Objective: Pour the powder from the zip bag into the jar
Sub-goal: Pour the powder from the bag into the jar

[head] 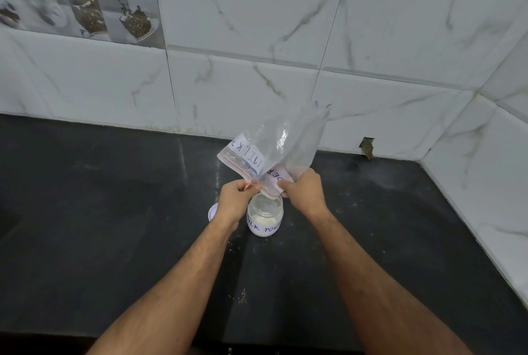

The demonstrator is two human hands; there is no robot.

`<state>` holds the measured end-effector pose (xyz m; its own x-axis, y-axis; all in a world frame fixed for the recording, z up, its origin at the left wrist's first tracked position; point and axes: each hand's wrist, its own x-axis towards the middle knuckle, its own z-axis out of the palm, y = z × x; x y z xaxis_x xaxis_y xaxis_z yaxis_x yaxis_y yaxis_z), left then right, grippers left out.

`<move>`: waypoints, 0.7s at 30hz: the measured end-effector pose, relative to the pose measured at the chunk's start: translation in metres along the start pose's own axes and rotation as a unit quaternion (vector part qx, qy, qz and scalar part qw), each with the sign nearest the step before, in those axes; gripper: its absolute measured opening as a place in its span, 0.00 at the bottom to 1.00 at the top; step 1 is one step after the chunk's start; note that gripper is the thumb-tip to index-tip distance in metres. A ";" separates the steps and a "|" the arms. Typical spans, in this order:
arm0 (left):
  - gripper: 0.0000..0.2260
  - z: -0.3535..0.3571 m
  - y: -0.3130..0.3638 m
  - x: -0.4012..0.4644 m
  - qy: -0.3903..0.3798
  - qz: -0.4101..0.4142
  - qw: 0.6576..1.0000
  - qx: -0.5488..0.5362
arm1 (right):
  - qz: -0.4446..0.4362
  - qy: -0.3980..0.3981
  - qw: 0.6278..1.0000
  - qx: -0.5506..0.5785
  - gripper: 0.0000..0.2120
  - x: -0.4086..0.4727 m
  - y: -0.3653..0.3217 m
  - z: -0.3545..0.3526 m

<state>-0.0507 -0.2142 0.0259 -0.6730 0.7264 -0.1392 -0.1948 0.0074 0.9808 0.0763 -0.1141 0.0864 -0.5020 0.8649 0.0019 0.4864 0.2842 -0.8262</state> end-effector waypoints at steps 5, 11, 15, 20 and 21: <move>0.03 0.009 0.013 -0.001 -0.012 0.026 0.999 0.044 | 0.054 0.008 0.986 0.158 0.12 0.005 0.010 -0.006; 0.13 0.020 0.042 0.008 0.001 0.084 0.970 0.227 | 0.049 0.123 0.987 0.088 0.42 0.006 0.019 -0.035; 0.19 0.026 0.058 0.015 0.004 0.111 0.939 0.325 | -0.116 0.209 0.966 -0.097 0.36 0.000 0.015 -0.048; 0.14 0.033 0.080 0.021 -0.040 0.120 0.911 0.393 | -0.226 0.121 0.934 -0.248 0.20 0.011 0.001 -0.054; 0.13 0.047 0.091 0.020 -0.065 0.135 0.903 0.404 | -0.216 0.128 0.935 -0.250 0.18 0.012 0.002 -0.066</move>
<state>-0.0488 -0.1667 0.1188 -0.5185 0.8507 0.0862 0.5827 0.2777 0.7637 0.1182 -0.0759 0.1215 -0.5715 0.6777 0.4627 0.5835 0.7321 -0.3516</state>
